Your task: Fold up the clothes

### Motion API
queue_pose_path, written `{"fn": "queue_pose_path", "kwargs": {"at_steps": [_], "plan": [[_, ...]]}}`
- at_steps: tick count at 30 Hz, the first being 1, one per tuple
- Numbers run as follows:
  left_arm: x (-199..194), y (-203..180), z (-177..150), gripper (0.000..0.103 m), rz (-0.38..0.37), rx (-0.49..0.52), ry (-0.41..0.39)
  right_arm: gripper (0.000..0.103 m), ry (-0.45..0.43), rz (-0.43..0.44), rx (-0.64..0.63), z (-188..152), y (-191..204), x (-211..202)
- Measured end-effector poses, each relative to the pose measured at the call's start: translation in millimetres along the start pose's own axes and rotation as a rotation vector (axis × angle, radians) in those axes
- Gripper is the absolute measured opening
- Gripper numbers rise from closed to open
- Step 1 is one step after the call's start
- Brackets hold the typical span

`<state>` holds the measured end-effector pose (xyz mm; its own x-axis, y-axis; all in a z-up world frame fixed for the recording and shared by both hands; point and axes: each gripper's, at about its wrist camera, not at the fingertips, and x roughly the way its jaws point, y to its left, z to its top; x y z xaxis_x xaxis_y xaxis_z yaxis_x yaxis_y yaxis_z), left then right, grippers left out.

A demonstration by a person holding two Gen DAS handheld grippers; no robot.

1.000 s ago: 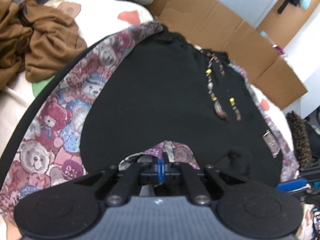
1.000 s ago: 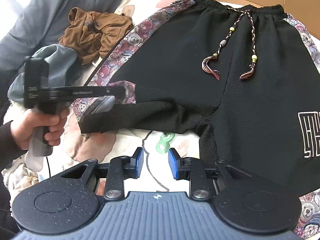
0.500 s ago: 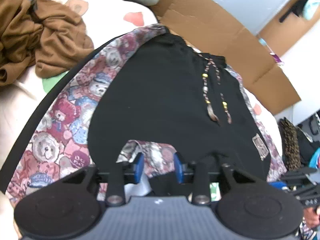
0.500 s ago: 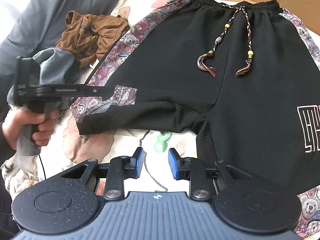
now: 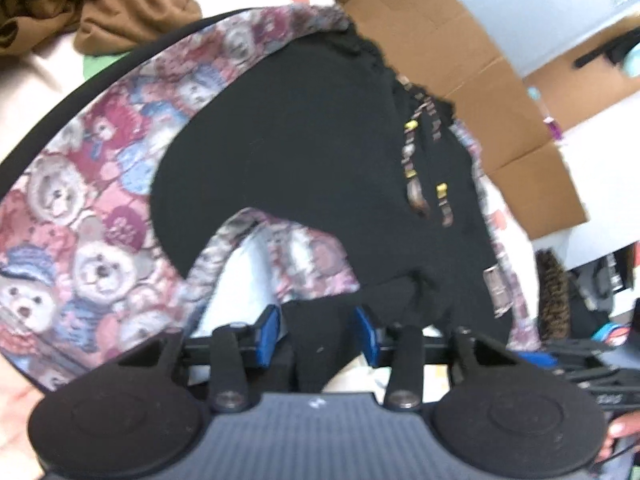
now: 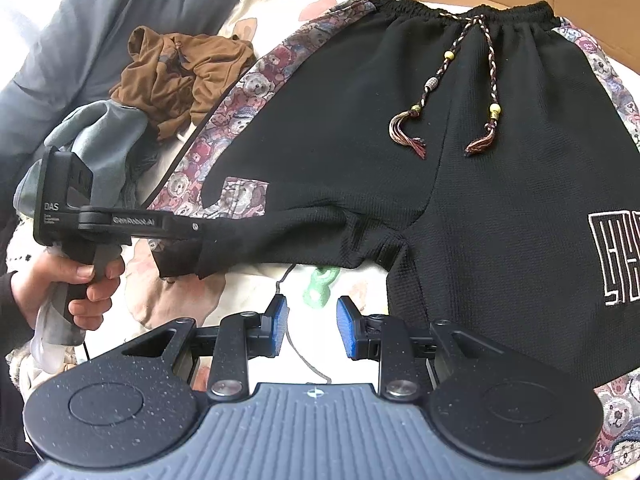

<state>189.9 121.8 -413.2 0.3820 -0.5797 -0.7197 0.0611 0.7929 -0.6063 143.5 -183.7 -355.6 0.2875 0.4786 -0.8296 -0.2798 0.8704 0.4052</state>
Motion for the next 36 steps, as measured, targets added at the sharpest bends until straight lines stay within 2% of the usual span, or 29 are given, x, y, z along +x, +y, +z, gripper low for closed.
{"fn": "queue_pose_path", "kwargs": {"at_steps": [2, 11, 13, 14, 15, 22, 28, 36], "plan": [[0, -1, -1, 0.043, -0.028, -0.006, -0.004, 0.034, 0.003, 0.003, 0.0, 0, 0, 1], [13, 0, -11, 0.041, -0.012, -0.022, 0.034, 0.034, -0.008, 0.015, 0.002, 0, -1, -1], [13, 0, -14, 0.026, -0.022, -0.029, 0.049, 0.034, -0.006, 0.016, 0.01, -1, -3, -1], [13, -1, -15, 0.013, -0.029, -0.034, 0.057, 0.034, -0.004, 0.021, 0.016, -1, -3, 0], [12, -1, -16, 0.005, -0.035, -0.039, 0.066, 0.034, -0.001, 0.027, 0.023, -2, -4, 0], [-3, -15, -33, 0.004, -0.071, -0.037, 0.079, 0.034, 0.019, 0.069, 0.071, -6, -9, 4], [-20, -24, -49, 0.001, -0.109, -0.078, 0.066, 0.034, 0.049, 0.12, 0.134, -11, -15, 9], [-34, -45, -65, 0.001, -0.15, -0.043, 0.08, 0.036, 0.082, 0.171, 0.196, -17, -19, 16]]}}
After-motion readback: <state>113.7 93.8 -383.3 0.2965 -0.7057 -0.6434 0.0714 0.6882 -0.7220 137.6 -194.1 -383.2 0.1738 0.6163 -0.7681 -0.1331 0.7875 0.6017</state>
